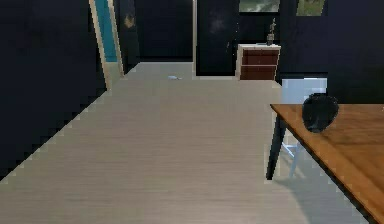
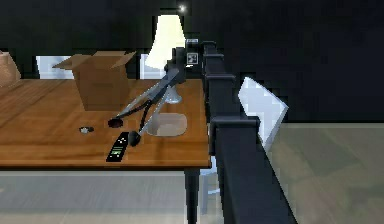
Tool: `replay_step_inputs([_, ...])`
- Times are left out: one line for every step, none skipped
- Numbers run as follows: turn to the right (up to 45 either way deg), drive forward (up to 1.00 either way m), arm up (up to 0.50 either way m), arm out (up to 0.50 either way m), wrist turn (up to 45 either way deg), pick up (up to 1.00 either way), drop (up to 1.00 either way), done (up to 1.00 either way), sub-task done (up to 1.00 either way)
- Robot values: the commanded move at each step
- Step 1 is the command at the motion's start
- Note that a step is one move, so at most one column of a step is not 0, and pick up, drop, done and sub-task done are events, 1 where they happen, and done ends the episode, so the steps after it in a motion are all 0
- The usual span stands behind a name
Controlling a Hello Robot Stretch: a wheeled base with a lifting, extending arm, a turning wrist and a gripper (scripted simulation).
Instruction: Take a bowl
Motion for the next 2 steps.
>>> replay_step_inputs([0.0,0.0,0.0,0.0,45.0,0.0,0.0,0.0,0.0])
replay_step_inputs([0.0,0.0,0.0,0.0,45.0,0.0,0.0,0.0,0.0])
